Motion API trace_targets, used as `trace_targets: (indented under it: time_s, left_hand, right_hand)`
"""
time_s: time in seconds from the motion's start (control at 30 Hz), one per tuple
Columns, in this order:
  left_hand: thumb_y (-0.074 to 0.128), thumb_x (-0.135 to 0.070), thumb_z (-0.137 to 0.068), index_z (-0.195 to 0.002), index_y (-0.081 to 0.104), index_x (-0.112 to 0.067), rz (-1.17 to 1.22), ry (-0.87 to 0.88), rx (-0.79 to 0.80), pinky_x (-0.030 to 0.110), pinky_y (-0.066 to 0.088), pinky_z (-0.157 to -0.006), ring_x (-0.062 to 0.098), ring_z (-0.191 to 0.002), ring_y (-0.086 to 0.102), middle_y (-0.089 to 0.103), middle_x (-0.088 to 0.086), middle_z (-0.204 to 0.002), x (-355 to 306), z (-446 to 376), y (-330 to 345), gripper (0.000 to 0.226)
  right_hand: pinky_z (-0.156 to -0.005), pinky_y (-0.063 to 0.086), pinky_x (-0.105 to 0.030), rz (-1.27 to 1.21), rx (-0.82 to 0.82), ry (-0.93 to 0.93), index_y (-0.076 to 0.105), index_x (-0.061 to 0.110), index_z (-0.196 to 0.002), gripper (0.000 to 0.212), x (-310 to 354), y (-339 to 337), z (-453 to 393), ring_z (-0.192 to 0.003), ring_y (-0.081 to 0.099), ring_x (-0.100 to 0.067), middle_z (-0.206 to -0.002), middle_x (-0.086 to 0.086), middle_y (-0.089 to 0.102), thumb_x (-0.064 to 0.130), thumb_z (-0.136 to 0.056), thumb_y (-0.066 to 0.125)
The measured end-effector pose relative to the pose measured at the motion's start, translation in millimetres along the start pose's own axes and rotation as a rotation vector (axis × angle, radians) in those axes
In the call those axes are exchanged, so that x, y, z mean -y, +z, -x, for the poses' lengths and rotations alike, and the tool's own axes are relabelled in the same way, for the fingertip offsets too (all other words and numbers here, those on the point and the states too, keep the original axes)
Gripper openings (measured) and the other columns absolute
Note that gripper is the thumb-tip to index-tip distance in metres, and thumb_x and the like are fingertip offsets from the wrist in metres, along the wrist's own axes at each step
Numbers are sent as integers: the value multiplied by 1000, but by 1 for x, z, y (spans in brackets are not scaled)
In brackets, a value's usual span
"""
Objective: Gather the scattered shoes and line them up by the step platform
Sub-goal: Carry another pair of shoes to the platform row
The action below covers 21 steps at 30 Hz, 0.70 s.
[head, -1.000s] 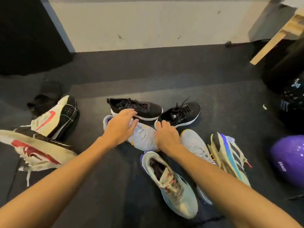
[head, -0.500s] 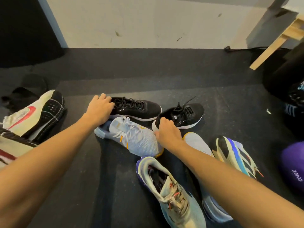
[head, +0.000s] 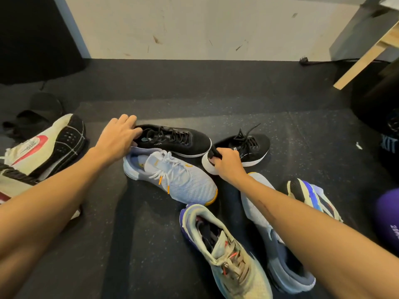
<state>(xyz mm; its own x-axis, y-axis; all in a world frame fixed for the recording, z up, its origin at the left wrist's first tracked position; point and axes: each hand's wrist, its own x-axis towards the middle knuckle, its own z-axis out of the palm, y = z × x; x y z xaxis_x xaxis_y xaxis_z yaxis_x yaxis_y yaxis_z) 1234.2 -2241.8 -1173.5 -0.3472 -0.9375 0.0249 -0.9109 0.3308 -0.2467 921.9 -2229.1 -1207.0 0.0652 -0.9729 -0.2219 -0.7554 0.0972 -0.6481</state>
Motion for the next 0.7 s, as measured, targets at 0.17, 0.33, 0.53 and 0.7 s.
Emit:
trace_targets:
  time_s: [0.17, 0.33, 0.53, 0.7]
  left_hand:
    - [77, -17, -71, -87, 57, -11, -53, 61, -144, 43, 35, -74, 34, -97, 51, 61, 9, -96, -2, -7, -14, 26]
    - [58, -24, -92, -94, 40, -10, 301, -210, -122, 41, 35, -59, 36, -81, 51, 62, 16, -89, -18, -22, -42, 23]
    - [68, -24, -86, -97, 51, -8, 657, -421, -176, 44, 46, -73, 38, -85, 59, 66, 17, -89, -4, 16, -167, 25]
    - [72, -14, -83, -101, 61, -14, 808, -352, 79, 36, 52, -72, 21, -76, 61, 66, 7, -92, 23, 38, -356, 21]
  right_hand:
    - [-66, 30, -26, -159, -160, -2, 63, 6, -81, 15, 6, -4, -5, -79, 51, -23, -84, -9, 62, 11, -93, 55]
    - [-67, 37, -25, -206, -184, -116, 60, 20, -69, 22, 29, -31, -7, -80, 56, -21, -70, 2, 60, 13, -90, 60]
    - [-62, 51, -33, -783, -58, -118, 72, 12, -88, 7, 131, -94, 39, -71, 61, -13, -75, 1, 67, 11, -81, 73]
    - [-50, 39, -11, -692, 156, -242, 71, 2, -94, 12, 256, -241, 105, -56, 56, 1, -63, 14, 64, 7, -83, 69]
